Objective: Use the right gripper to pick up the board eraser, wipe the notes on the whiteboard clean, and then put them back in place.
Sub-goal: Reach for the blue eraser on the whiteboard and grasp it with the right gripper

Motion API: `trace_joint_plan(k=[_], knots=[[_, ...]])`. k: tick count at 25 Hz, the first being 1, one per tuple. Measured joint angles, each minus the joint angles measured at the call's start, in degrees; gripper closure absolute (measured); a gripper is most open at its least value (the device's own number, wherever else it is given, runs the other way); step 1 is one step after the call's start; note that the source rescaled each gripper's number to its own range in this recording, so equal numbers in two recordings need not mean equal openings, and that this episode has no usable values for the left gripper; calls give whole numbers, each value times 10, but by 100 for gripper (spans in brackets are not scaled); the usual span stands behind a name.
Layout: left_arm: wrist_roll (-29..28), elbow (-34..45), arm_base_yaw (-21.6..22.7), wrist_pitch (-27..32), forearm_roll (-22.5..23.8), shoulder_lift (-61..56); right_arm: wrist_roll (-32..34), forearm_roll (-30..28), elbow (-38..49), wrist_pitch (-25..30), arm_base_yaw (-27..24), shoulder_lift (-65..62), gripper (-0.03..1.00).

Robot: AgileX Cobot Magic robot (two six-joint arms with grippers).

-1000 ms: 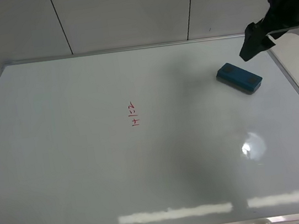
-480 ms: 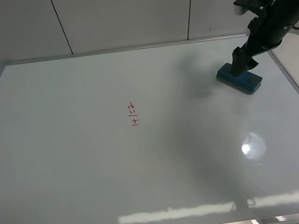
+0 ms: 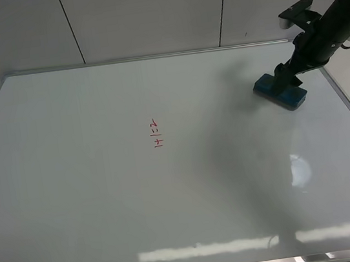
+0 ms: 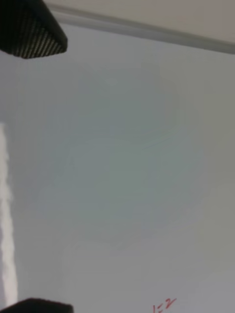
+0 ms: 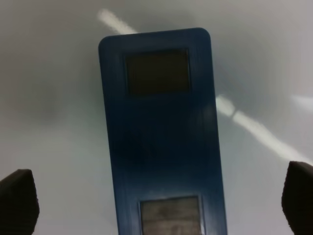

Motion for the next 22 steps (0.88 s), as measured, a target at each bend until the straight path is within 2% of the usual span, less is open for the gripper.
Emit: trace_joint_plan(k=[10,22], knots=[[0,0,0,0,0,0,-32,43,0,-23,0,42,-3],[0,0,0,0,0,0,-40,45,0,-24,0,43,-3]])
